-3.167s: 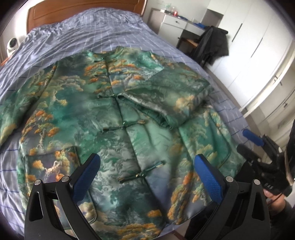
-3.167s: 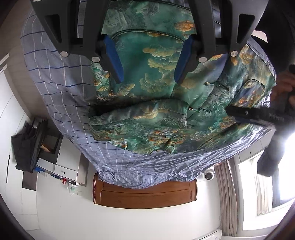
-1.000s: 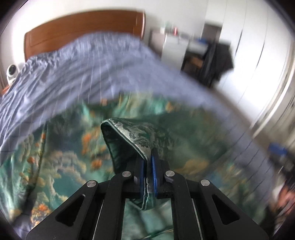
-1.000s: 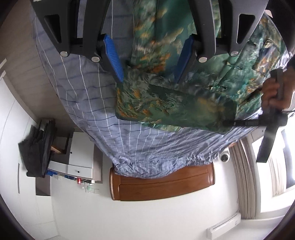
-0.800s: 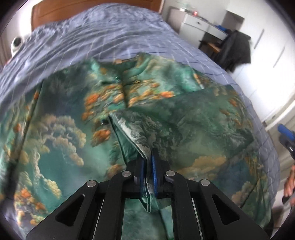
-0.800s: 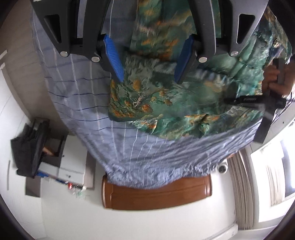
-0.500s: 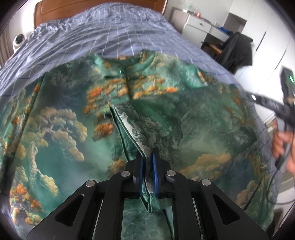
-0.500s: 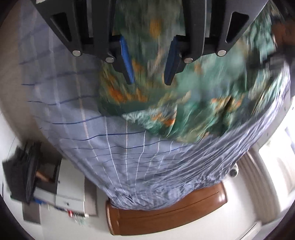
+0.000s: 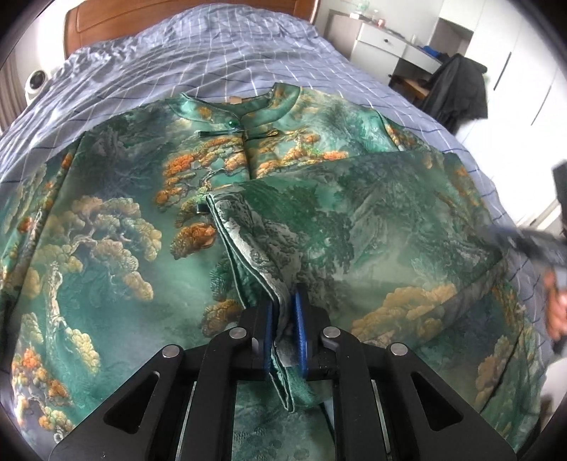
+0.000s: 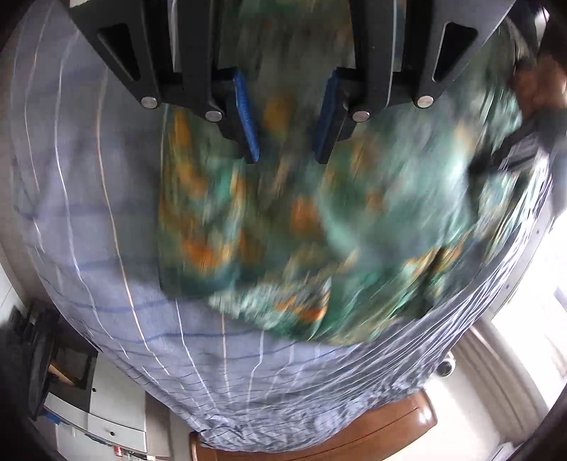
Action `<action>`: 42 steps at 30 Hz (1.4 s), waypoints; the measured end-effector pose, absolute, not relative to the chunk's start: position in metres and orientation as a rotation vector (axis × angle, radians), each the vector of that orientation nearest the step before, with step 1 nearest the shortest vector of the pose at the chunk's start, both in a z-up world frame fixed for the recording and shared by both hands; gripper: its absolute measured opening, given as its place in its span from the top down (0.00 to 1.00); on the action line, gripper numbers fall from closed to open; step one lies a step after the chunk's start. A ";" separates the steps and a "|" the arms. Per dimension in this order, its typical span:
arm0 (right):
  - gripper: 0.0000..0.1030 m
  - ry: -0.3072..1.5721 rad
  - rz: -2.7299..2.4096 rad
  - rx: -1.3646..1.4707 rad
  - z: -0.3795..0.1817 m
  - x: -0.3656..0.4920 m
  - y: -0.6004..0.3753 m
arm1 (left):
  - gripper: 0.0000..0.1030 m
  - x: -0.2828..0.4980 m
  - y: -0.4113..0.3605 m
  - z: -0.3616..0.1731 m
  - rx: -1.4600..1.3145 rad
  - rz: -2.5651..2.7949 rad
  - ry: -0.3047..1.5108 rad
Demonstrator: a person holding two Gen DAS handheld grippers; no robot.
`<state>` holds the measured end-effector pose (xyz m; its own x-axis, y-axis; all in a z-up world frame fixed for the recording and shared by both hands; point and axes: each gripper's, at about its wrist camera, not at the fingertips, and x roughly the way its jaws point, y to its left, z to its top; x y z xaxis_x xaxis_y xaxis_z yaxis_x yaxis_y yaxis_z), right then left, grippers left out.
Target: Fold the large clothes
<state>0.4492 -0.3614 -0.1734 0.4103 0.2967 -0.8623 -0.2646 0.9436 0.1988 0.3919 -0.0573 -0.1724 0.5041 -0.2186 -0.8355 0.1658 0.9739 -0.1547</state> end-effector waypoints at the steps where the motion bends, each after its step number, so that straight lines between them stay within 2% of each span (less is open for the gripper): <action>1: 0.68 1.103 0.364 0.033 -0.172 0.438 -0.363 | 0.89 0.392 -0.058 -0.173 -0.055 -0.229 1.016; 7: 0.68 1.151 0.305 0.012 -0.208 0.435 -0.357 | 0.87 0.390 -0.062 -0.172 -0.027 -0.199 1.009; 9: 0.67 1.135 0.278 -0.001 -0.209 0.436 -0.352 | 0.77 0.383 -0.061 -0.165 -0.015 -0.190 0.999; 11: 0.67 1.110 0.248 -0.017 -0.201 0.429 -0.349 | 0.47 0.372 -0.058 -0.154 0.008 -0.181 0.977; 13: 0.64 1.056 0.220 -0.056 -0.183 0.409 -0.345 | 0.34 0.349 -0.050 -0.137 0.029 -0.176 0.923; 14: 0.55 1.039 0.217 -0.062 -0.177 0.399 -0.344 | 0.28 0.342 -0.047 -0.133 0.030 -0.178 0.911; 16: 0.43 0.990 0.217 -0.060 -0.159 0.370 -0.343 | 0.23 0.314 -0.036 -0.121 0.031 -0.181 0.886; 17: 0.43 0.967 0.212 -0.061 -0.151 0.359 -0.342 | 0.21 0.305 -0.034 -0.118 0.036 -0.181 0.880; 20: 0.40 0.892 0.207 -0.098 -0.129 0.314 -0.331 | 0.16 0.266 -0.021 -0.113 0.073 -0.160 0.859; 23: 0.26 0.831 0.212 -0.141 -0.114 0.269 -0.311 | 0.13 0.230 -0.009 -0.113 0.090 -0.129 0.851; 31: 0.26 0.745 0.330 -0.101 -0.100 0.176 -0.245 | 0.12 0.180 0.046 -0.130 0.016 -0.018 0.903; 42: 0.26 0.727 0.422 -0.145 -0.100 0.128 -0.211 | 0.11 0.167 0.163 -0.147 -0.291 0.179 0.919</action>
